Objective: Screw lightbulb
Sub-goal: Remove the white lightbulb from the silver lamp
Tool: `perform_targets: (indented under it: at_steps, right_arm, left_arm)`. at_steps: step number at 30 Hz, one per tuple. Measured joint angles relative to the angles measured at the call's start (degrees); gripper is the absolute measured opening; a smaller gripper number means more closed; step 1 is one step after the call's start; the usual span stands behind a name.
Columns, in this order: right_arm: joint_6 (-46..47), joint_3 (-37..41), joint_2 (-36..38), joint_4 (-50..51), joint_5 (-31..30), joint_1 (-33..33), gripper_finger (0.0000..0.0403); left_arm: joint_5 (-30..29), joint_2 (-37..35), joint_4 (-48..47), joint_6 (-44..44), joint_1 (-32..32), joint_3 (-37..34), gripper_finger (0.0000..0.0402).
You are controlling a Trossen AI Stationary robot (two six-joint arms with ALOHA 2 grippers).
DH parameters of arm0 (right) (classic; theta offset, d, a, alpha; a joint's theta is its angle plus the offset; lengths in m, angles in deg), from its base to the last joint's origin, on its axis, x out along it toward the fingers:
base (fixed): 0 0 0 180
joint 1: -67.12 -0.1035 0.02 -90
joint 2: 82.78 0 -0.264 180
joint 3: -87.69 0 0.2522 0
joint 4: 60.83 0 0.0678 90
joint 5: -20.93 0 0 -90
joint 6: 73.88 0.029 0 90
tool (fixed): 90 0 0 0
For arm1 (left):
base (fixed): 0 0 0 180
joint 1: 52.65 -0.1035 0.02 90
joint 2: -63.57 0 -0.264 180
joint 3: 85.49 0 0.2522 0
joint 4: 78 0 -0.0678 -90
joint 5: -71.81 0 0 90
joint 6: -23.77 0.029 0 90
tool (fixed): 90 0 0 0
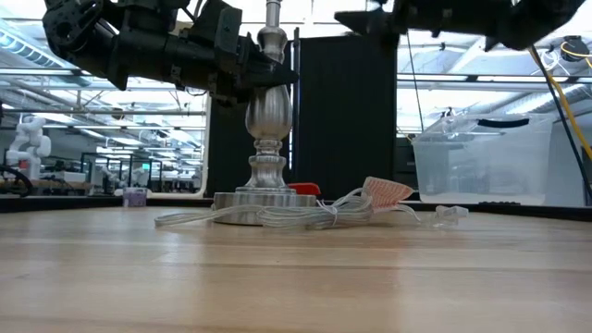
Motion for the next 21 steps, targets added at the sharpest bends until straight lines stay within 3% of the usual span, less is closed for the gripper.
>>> perform_targets:
  at_steps: [10,14,21]
  right_arm:
    - [-8.43,-12.77,-7.54,-1.77,-14.39,-3.98,0.03]
    - [-10.51,-17.49,-10.33,-0.88,-16.98,-4.45,0.03]
    - [-10.96,-21.62,-13.58,2.84,-16.3,-5.14,0.03]
  left_arm:
    - [-0.04,0.0,-0.01,-0.18,-0.02,0.01,0.019]
    - [-0.07,0.0,-0.13,-0.39,-0.02,0.02,0.0199]
    - [-0.12,0.0,-0.18,-0.83,-0.02,0.02,0.0189]
